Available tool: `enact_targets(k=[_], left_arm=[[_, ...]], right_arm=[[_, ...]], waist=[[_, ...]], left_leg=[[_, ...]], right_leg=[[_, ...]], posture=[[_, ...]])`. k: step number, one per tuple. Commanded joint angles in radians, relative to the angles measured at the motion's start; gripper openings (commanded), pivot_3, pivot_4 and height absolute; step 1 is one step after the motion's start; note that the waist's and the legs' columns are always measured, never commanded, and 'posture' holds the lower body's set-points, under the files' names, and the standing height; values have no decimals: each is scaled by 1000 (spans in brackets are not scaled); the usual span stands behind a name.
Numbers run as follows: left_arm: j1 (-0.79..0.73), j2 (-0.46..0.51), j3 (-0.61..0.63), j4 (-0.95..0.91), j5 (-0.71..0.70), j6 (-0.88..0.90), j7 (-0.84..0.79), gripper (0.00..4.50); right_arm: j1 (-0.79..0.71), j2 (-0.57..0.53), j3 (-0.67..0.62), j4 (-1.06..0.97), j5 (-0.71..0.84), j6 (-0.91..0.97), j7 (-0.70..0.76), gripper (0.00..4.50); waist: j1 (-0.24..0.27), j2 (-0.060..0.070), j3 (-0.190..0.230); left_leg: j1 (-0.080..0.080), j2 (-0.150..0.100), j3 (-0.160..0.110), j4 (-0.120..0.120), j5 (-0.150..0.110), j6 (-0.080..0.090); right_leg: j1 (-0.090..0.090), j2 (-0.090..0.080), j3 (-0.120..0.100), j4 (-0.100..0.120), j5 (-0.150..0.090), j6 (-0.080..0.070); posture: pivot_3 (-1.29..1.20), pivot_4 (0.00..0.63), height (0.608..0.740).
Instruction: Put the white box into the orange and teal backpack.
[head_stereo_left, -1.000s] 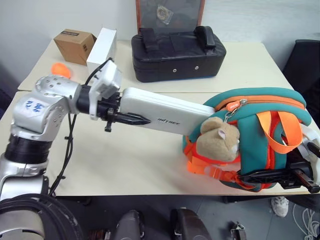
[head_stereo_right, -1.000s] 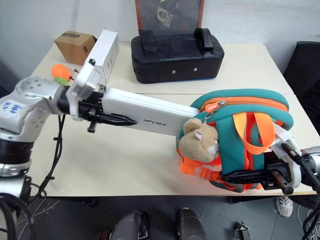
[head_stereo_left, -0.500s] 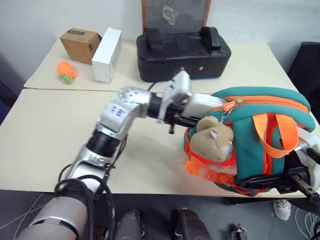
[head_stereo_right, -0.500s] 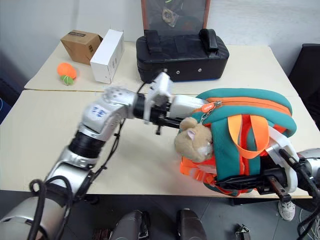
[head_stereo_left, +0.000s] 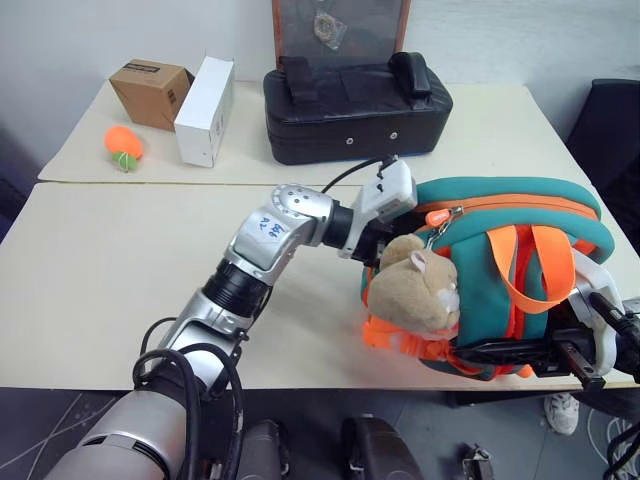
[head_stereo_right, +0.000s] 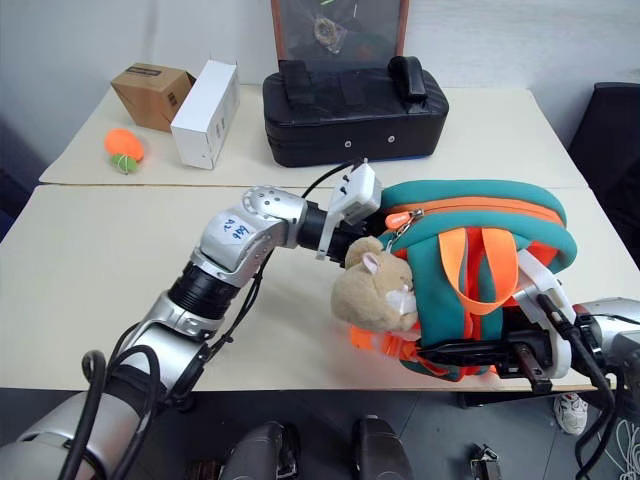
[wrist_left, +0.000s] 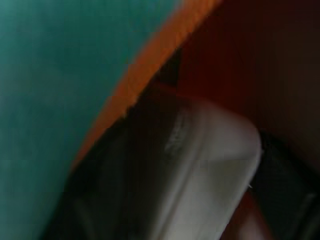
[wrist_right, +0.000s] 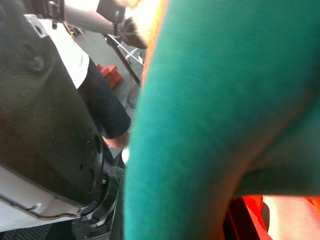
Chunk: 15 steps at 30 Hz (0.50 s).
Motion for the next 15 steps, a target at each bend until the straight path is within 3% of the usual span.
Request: enact_targets(k=[1, 6, 11, 15], left_arm=[[-15, 59, 107, -109, -60, 24, -11, 4481], [-39, 196, 268, -238, -229, 181, -64, 4481], [-42, 340, 349, -314, -312, 270, -80, 4481], [-63, 329, 427, -382, -461, 429, 12, 4481]], right_arm=[[-10, 13, 9, 4, -3, -12, -15, 0], [-20, 34, 48, 31, -44, -33, -35, 0], [-39, 43, 74, 44, -62, -41, -43, 0], [-49, 44, 83, 55, -72, -42, -43, 0]], waist=[[-7, 0, 0], [-9, 0, 0], [-5, 0, 0], [1, 0, 0]], left_leg=[[0, 0, 0, 0, 0, 0], [0, 0, 0, 0, 0, -1], [1, 0, 0, 1, 0, -1], [0, 0, -1, 2, 0, 0]], right_leg=[[0, 0, 0, 0, 0, 0], [-1, 0, 0, 1, 0, 0], [0, 0, 0, 2, 0, 0], [2, -1, -1, 2, 0, 0]], posture=[[0, 150, 740], [0, 150, 740], [0, 150, 740], [0, 150, 740]])
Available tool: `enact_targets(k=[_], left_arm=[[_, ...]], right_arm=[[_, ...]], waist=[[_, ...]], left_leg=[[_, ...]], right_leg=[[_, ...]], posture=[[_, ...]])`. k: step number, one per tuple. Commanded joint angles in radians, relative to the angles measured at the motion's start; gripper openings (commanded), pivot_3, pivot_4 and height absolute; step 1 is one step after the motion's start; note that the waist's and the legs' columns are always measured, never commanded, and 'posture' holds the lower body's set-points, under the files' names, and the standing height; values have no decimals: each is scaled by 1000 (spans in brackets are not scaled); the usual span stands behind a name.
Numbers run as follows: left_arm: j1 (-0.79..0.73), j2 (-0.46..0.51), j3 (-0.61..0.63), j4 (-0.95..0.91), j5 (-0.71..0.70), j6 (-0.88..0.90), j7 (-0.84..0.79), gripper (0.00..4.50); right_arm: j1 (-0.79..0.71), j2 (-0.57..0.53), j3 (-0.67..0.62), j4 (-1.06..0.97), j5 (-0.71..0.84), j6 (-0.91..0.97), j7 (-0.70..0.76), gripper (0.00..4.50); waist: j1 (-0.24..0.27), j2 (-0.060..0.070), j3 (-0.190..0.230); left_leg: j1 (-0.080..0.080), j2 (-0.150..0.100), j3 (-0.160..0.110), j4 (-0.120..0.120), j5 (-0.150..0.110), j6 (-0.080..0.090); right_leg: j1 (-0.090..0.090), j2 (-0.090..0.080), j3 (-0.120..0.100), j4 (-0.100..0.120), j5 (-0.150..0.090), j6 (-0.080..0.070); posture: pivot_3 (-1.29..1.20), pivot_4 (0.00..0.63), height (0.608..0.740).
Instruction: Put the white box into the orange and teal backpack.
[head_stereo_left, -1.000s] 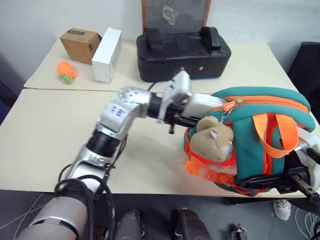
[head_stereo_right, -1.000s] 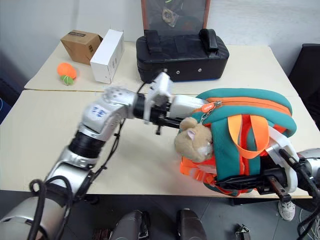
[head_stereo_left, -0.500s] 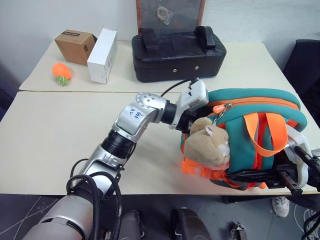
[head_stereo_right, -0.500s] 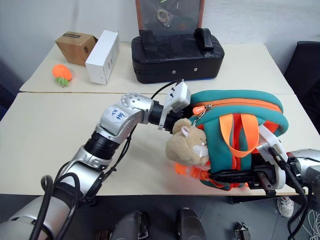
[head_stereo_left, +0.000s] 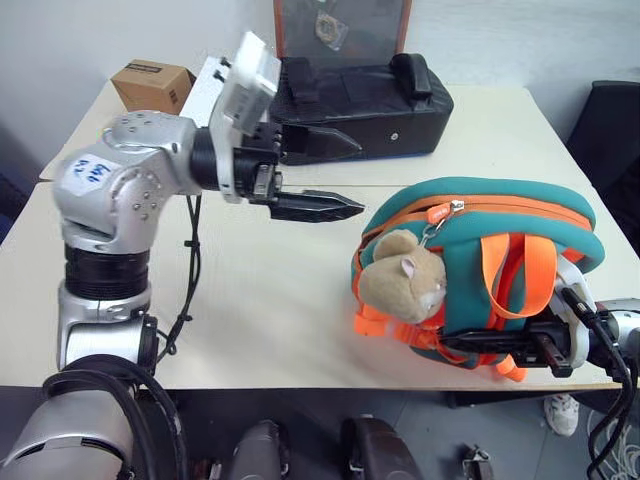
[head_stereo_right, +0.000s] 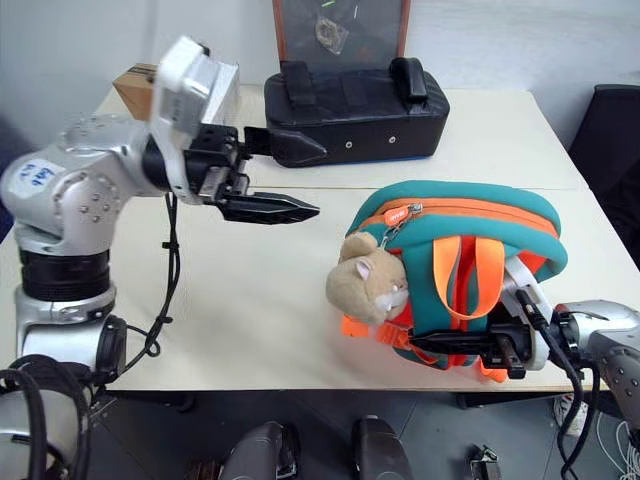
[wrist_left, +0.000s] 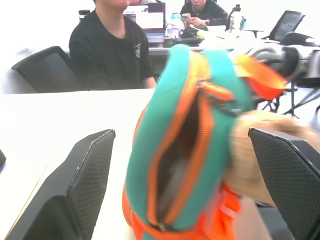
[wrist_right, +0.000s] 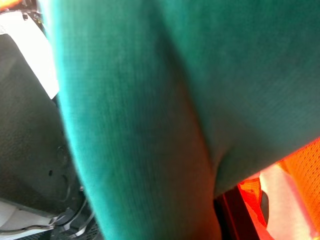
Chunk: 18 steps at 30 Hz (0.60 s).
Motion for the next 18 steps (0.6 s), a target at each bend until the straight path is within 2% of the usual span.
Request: enact_targets(k=[1, 5, 8, 13, 18], left_arm=[[-22, -22, 45, -109, -134, 112, 68, 4481], [79, -31, -49, -260, -150, 111, 82, 4481], [107, -46, -85, -263, -151, 110, 107, 4481], [144, 4, -228, -265, -21, -21, 62, 4481], [151, -52, -280, -217, 24, -86, 81, 4481]], right_arm=[[-9, 2, 8, 0, -7, -13, 4, 0], [-40, 5, 12, 2, 6, 2, -8, 0], [-60, 9, 6, 6, 23, 14, -14, 0], [-79, 14, -9, 0, 68, 46, -34, 0], [-89, 23, -13, -10, 93, 63, -64, 0]], waist=[[0, 0, 0], [-6, 0, 0], [-7, 0, 0], [-6, 0, 0], [-4, 0, 0]], left_leg=[[0, 0, 0, 0, 0, 0], [1, 0, 0, -1, 0, 0], [1, 1, 1, -1, 1, -2], [2, 0, 1, -2, 1, -2], [1, 0, 1, -2, 1, -2]], right_leg=[[0, 0, 0, 0, 0, 0], [0, 0, 1, 0, 0, 0], [0, 1, 1, 1, 0, 0], [0, 2, 3, 1, 0, 0], [0, 2, 3, 0, 0, 0]], posture=[[0, 150, 740], [0, 150, 740], [0, 150, 740], [0, 150, 740], [0, 150, 740]])
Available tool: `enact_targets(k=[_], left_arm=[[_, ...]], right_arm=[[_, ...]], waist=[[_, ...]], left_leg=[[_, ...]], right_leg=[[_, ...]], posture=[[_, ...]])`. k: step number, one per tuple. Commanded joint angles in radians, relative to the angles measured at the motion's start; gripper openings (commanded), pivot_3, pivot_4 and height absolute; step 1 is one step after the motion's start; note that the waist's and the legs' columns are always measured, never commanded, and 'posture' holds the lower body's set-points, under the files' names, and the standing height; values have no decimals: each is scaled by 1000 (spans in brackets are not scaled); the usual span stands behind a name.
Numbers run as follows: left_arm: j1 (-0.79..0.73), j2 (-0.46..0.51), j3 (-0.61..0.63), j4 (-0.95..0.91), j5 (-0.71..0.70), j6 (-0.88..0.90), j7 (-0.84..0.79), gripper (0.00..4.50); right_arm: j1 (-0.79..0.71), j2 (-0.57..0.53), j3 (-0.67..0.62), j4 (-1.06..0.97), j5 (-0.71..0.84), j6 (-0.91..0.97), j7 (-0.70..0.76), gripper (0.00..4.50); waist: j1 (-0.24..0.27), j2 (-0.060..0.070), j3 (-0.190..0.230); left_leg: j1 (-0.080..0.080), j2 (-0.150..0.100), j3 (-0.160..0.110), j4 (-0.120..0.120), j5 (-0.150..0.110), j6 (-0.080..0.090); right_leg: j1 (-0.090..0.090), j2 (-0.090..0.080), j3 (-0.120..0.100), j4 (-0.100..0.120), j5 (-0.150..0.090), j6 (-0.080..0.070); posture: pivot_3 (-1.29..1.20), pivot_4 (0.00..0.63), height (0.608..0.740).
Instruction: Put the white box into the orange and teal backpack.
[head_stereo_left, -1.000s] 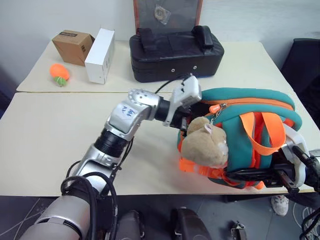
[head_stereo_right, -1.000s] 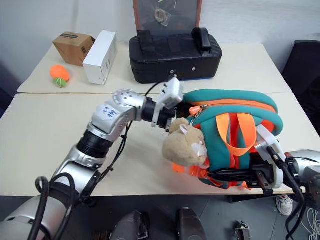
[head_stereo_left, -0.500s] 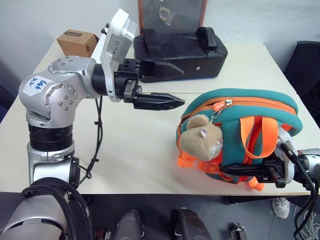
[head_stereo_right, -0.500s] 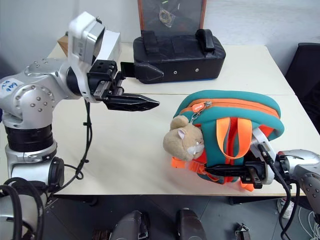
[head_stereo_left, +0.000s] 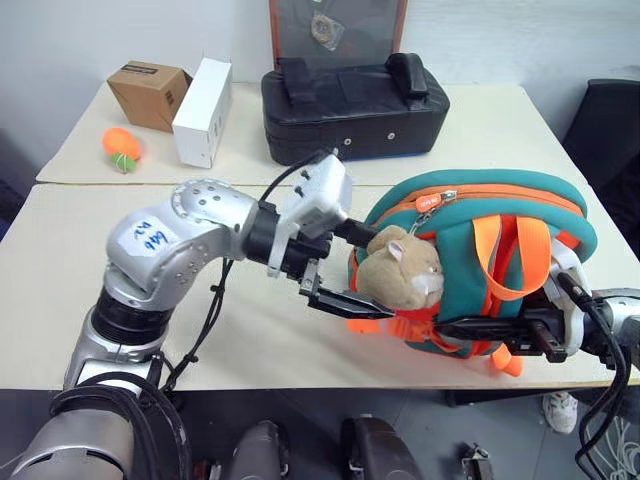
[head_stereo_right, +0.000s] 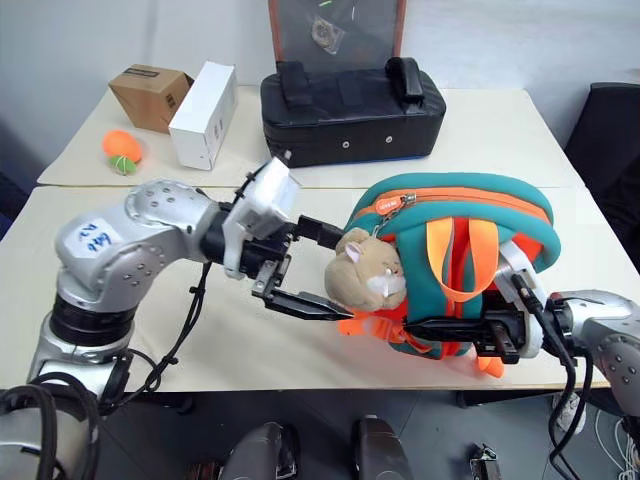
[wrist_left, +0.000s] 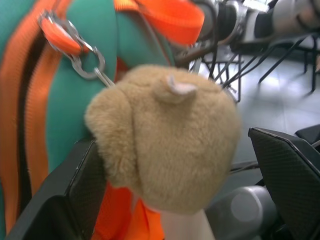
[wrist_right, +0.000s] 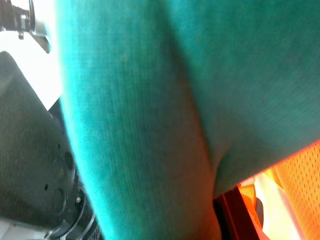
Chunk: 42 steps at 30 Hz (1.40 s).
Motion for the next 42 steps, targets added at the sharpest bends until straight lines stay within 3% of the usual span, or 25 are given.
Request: enact_targets(k=[1, 4, 11, 15, 18, 23, 31, 36, 42], left_arm=[[-14, -52, -6, 25, 10, -36, 19, 4481], [-18, -86, 14, 45, 10, -51, 36, 3922], [-19, -68, 66, 30, -45, -16, 23, 1931], [-25, -39, 94, 34, -68, -6, 3, 1312], [-55, -17, 115, 58, -71, -1, -3, 1255], [-199, 50, 196, 267, -46, -43, -47, 1255], [-266, 222, 125, 489, 96, -176, -259, 1255], [-126, 321, 71, 465, 178, -254, -342, 1255], [13, 320, 38, 452, 282, -372, -307, 1255]], right_arm=[[-11, 6, -29, -25, 32, 4, -15, 0], [0, 9, -23, -29, 20, -4, -21, 0], [28, 26, -20, -41, 13, -17, -46, 0], [33, 36, -18, -35, 6, -24, -64, 0], [39, 45, -18, -26, -3, -30, -72, 0], [49, 90, -25, 12, -30, -58, -121, 0], [94, 87, -87, 25, -8, -84, -80, 0], [93, 89, -208, 57, 122, -40, -70, 0], [128, 57, -262, 49, 164, 0, -39, 0]], waist=[[0, 0, 0], [0, 0, 0], [-2, 0, 0], [-2, 0, 0], [-2, 0, 0], [-4, 0, 0], [-4, 1, -1], [-6, 1, -1], [0, 1, 0]], left_leg=[[0, 0, 0, 0, 0, 0], [0, 0, 0, 0, 0, 1], [0, 1, 0, 0, 0, 0], [0, 0, 0, 0, 0, 0], [0, 0, 0, 0, 0, 0], [0, 0, 0, 1, 0, 0], [0, 0, 1, 0, 0, 0], [1, 1, 3, -1, 0, 0], [0, 0, 2, 0, -1, 1]], right_leg=[[0, 0, 0, 0, 0, 0], [0, 0, 0, 0, 0, 0], [0, 0, 0, 0, 0, 0], [0, 0, 0, 0, 0, 0], [0, 0, 0, 0, 0, 0], [0, 0, 0, 1, 0, 0], [-1, 1, -1, 1, 0, 0], [-2, 1, 1, 1, 0, 0], [-2, 0, 0, 1, 0, 0]], posture=[[0, 150, 740], [0, 150, 740], [0, 150, 740], [0, 150, 740], [0, 150, 740], [0, 150, 740], [0, 150, 740], [0, 150, 740], [0, 150, 740]])
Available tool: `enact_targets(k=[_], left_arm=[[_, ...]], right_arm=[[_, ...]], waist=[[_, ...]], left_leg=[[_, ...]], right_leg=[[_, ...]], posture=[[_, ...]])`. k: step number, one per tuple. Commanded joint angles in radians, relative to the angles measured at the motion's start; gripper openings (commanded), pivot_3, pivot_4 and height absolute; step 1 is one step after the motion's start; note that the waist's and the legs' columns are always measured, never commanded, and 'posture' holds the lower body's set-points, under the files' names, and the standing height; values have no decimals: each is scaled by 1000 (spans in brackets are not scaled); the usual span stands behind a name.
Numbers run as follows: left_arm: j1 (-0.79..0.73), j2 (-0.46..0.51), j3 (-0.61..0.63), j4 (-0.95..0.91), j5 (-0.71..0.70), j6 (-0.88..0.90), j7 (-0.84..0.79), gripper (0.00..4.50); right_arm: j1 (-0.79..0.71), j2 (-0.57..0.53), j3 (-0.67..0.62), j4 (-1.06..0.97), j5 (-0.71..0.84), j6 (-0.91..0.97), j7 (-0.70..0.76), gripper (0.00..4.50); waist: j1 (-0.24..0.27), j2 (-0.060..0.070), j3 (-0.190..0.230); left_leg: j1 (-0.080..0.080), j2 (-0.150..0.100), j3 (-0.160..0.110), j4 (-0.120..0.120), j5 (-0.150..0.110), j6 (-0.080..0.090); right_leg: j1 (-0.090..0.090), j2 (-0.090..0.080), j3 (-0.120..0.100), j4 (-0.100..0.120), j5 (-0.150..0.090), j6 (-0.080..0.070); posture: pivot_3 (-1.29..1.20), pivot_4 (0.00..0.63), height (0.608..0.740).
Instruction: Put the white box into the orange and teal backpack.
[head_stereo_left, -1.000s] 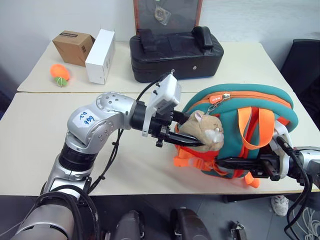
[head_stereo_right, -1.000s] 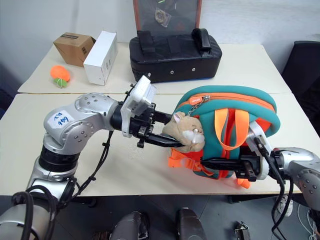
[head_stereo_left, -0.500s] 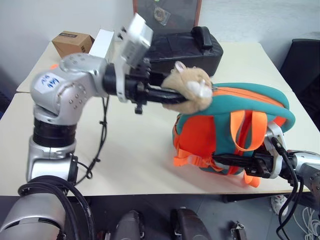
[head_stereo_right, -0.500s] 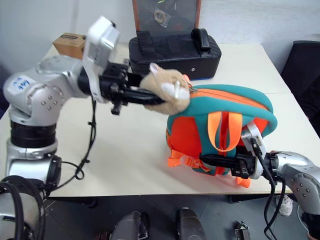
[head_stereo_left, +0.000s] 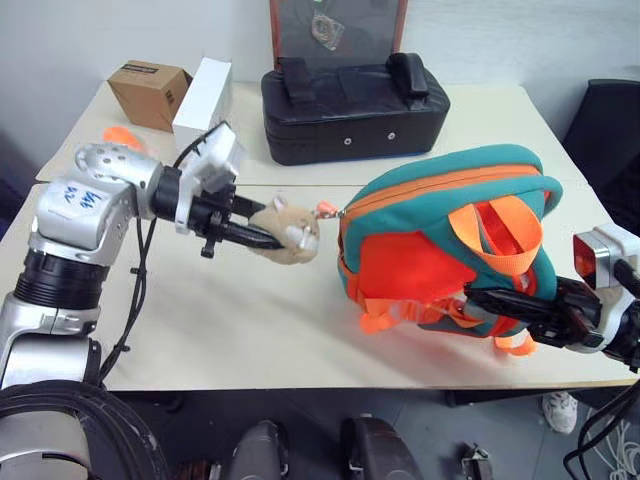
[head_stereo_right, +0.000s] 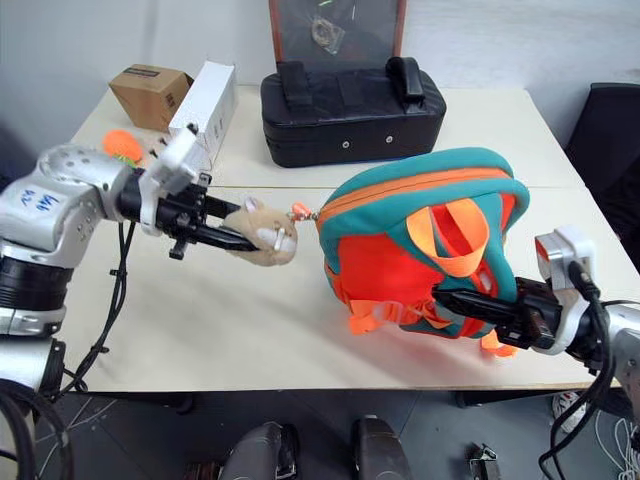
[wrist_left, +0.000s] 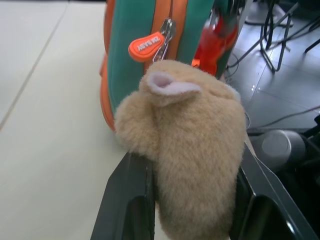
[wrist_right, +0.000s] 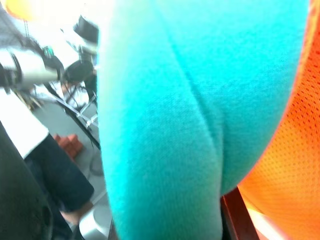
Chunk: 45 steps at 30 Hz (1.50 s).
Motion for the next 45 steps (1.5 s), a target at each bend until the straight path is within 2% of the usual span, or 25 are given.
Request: enact_targets(k=[1, 9, 13, 19, 23, 25, 27, 34, 35, 36, 39, 42, 45], left_arm=[[68, 12, 1, 2, 96, -80, 54, 1255], [196, -118, -84, -33, 189, -161, 141, 1255], [185, -197, -110, 55, 260, -231, 192, 1255], [172, -262, -102, 125, 307, -273, 242, 1255], [184, -282, -61, 106, 262, -226, 248, 1255], [200, -273, -27, 64, 213, -168, 230, 1254], [225, -253, 19, 3, 150, -86, 215, 1948], [389, -116, 202, -242, -49, 126, 202, 4169], [407, -103, 226, -259, -68, 144, 209, 4448], [430, -83, 259, -280, -93, 167, 212, 4500], [498, 12, 361, -337, -152, 221, 194, 4500], [545, 117, 447, -384, -248, 330, 164, 4500], [598, 167, 546, -435, -298, 352, 174, 4500]], right_arm=[[33, -26, -57, -20, 25, 7, 45, 0], [100, -45, 4, -192, -24, -30, 108, 0], [67, -12, 48, -254, -18, -53, 48, 0], [62, -7, 54, -270, -26, -67, 5, 0], [59, 21, 109, -253, -163, -115, -105, 0], [39, 35, 138, -206, -213, -104, -186, 650], [43, 37, 124, -163, -214, -90, -201, 1246], [177, -38, -39, -67, -237, -126, -58, 3716], [192, -55, -64, -62, -229, -121, -33, 4018], [210, -79, -102, -52, -218, -107, 2, 4368], [250, -171, -208, 47, -272, -134, 117, 4443], [216, -254, -263, 225, -350, -206, 189, 4443], [177, -335, -306, 378, -338, -171, 303, 4443]], waist=[[1, 0, 0], [-1, 0, 0], [-1, 0, 0], [1, 0, 0], [-2, 0, 0], [-5, 0, 0], [-3, 0, 0], [-2, 0, 0], [-2, 0, 0], [-1, 0, 0], [-2, 0, 0], [-3, 0, 0], [-3, 0, 0]], left_leg=[[0, 0, 0, 0, 0, 0], [0, 0, 0, 0, 0, 1], [0, 0, 0, 1, 0, 1], [0, 0, -1, 1, 0, 1], [0, 0, -1, 1, 0, 1], [0, 0, -1, 1, 0, 1], [0, 0, -1, 1, 0, 0], [0, 0, -1, 0, 0, 0], [0, 0, -1, 0, 0, 1], [1, 0, -1, 1, 0, 1], [2, 0, -1, 0, 0, 1], [2, 0, -1, -1, 0, 1], [2, -1, 0, -2, 0, 1]], right_leg=[[0, 0, 0, 0, 0, 0], [0, 0, 0, 0, 0, 0], [0, 0, 0, 0, 0, 0], [0, 0, -1, 0, 0, 0], [1, -1, -1, 0, 0, 0], [0, -1, -1, 0, 0, 0], [0, -1, -1, 1, 0, 0], [0, -1, -1, 1, 0, 0], [1, -2, -1, 1, 0, 0], [2, -2, -1, 0, 0, 0], [2, -2, -1, 0, 0, 0], [2, -2, -1, -1, 0, 0], [2, -2, -1, -2, 0, 0]], posture=[[0, 150, 740], [0, 150, 740], [0, 150, 740], [0, 150, 740], [0, 150, 740], [0, 150, 740], [0, 150, 740], [0, 150, 740], [0, 150, 740], [0, 150, 740], [0, 150, 740], [0, 150, 740], [0, 150, 740]])
